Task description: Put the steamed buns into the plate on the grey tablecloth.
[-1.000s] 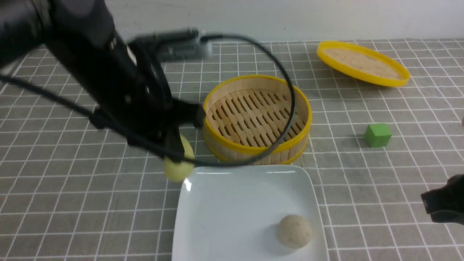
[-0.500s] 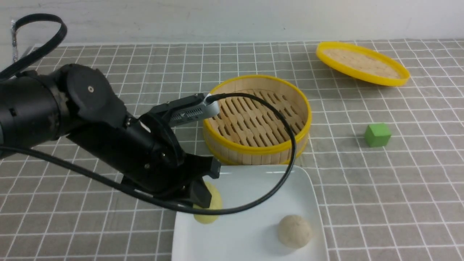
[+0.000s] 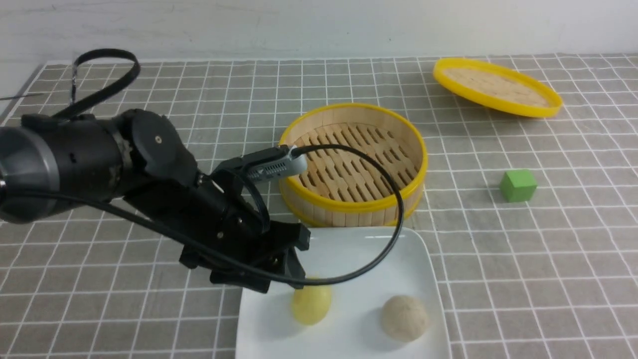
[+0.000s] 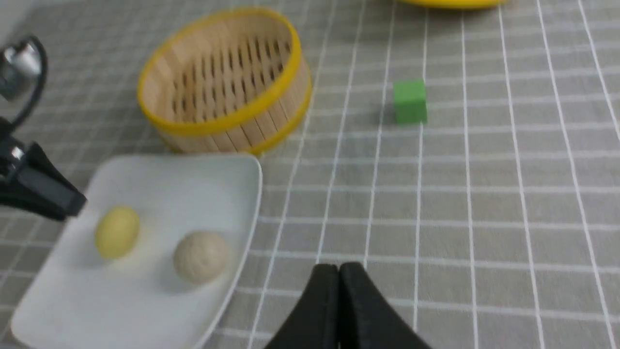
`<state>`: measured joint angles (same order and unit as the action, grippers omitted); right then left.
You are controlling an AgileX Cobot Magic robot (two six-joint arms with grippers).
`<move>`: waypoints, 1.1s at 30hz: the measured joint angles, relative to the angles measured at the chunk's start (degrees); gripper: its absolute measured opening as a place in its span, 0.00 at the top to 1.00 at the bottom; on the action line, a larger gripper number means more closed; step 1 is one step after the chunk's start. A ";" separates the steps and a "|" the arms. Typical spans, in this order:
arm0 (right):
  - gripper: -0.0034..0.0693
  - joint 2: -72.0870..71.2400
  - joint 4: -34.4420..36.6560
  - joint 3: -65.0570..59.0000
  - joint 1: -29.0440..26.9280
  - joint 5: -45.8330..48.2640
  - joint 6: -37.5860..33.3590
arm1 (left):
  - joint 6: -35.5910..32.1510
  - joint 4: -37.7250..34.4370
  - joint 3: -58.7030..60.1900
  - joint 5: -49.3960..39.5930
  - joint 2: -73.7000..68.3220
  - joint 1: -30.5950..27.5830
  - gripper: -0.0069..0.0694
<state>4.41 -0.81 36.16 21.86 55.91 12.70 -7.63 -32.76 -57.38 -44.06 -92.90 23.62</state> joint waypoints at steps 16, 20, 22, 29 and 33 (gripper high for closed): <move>0.93 -2.64 -0.13 -19.20 0.00 -33.22 -1.96 | -0.15 1.99 -1.01 -0.25 8.86 0.00 0.40; 0.92 -2.64 -0.20 -19.26 0.00 -33.22 -1.96 | -0.15 2.66 -1.01 0.57 8.86 0.00 0.44; 0.91 -2.64 -0.20 -19.26 0.00 -33.22 -1.96 | -0.15 2.99 -1.01 1.41 8.86 0.00 0.47; 0.90 -2.64 -0.20 -19.38 0.00 -33.34 -1.96 | 0.07 3.15 -1.01 3.71 8.86 0.00 0.59; 0.89 -2.76 -0.25 -21.24 0.00 -34.41 -1.96 | 0.39 3.58 -1.01 4.16 8.86 0.00 0.63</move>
<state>1.65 -1.06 14.92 21.86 21.50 10.74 -7.23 -29.18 -58.40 -39.89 -84.03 23.62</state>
